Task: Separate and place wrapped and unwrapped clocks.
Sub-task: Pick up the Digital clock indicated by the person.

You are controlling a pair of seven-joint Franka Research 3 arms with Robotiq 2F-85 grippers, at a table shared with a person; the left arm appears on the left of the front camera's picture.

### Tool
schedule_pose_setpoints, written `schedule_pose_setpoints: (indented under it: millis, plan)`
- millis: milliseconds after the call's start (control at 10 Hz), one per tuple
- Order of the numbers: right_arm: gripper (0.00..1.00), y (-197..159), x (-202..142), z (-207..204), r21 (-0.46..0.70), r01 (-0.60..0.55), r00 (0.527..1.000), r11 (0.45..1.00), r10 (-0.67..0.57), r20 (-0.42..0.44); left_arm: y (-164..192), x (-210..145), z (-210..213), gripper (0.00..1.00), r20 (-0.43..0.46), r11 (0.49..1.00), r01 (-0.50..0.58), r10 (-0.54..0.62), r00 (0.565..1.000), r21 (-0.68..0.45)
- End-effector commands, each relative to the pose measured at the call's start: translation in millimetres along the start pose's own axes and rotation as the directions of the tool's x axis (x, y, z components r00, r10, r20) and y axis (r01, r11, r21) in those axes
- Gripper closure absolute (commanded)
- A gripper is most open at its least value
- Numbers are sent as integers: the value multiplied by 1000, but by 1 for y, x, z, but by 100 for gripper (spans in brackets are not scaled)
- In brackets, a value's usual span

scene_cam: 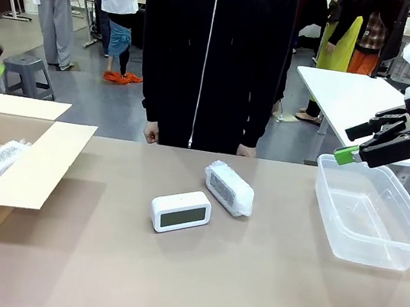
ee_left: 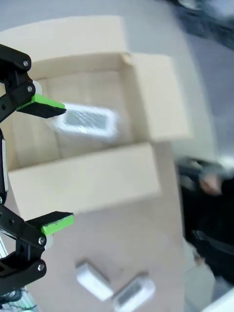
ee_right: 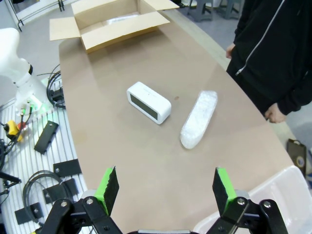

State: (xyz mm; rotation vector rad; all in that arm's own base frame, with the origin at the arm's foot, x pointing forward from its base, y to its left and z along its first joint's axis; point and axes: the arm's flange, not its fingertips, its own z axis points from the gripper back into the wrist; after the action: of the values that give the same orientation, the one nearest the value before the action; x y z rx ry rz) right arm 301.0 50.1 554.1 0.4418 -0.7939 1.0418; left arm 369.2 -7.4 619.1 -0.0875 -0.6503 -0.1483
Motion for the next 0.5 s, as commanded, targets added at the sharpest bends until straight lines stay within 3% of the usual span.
schedule_pose_setpoints:
  millis: [0,100,300,400]
  plan:
    - [0,-1,-1,-2,22,-8,1000,1000,8,17,-5,-5,22,0,131,915,228,-195,972,-334]
    - [0,-1,-1,-2,22,-8,1000,1000,8,17,0,-15,19,0,210,812,333,-262,942,-480]
    - [0,-1,-1,-2,22,-8,1000,1000,8,17,2,-31,-13,0,384,641,497,-320,866,-585]
    - [0,-1,-1,-2,22,-8,1000,1000,8,17,-16,-31,-34,0,367,606,501,-341,865,-618]
